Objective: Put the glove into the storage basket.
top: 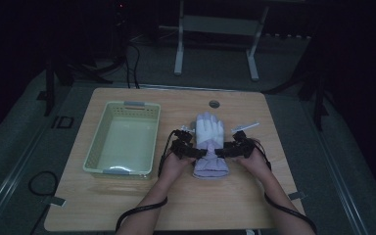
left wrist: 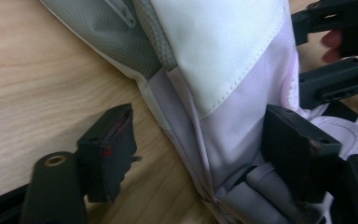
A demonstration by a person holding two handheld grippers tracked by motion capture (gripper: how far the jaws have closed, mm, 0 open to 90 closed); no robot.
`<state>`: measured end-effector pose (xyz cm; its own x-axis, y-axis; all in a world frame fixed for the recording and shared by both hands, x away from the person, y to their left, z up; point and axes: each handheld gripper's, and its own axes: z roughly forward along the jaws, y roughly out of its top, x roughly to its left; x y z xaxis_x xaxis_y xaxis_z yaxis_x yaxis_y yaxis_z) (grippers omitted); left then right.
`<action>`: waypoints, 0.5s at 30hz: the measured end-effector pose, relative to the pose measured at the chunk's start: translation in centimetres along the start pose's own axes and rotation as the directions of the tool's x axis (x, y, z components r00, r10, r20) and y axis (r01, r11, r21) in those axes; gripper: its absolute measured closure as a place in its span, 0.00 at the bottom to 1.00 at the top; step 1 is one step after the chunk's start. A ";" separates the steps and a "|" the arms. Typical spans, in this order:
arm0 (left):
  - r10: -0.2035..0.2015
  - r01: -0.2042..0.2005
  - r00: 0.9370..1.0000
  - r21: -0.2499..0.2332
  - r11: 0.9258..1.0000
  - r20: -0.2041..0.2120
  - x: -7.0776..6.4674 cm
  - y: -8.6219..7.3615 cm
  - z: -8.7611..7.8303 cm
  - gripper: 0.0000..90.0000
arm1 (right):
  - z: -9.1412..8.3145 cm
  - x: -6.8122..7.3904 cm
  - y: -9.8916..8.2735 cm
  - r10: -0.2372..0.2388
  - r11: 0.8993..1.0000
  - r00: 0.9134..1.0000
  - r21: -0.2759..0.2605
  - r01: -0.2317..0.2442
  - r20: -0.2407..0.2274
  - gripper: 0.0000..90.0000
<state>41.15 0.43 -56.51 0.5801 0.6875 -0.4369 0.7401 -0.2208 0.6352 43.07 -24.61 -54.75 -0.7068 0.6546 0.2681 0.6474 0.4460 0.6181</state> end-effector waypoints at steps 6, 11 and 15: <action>-0.024 0.024 0.997 -0.012 1.000 0.068 0.6 -0.1 0.3 0.47 | 0.3 0.2 0.3 0.004 0.999 0.999 0.038 -0.002 -0.043 0.67; -0.034 0.033 0.993 0.017 0.999 0.114 0.8 0.2 0.2 0.63 | 0.2 1.2 0.6 -0.043 0.998 0.999 0.051 0.043 0.003 0.78; -0.013 0.010 0.994 0.033 0.999 0.107 0.3 0.6 -0.1 0.74 | -0.1 1.4 0.4 -0.032 0.999 0.999 0.017 0.031 0.020 0.86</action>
<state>41.76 0.50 -56.18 0.6034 0.6127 -0.5104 0.7563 -0.2367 0.6099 42.29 -23.58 -54.04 -0.7212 0.6521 0.2335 0.6297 0.4769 0.6132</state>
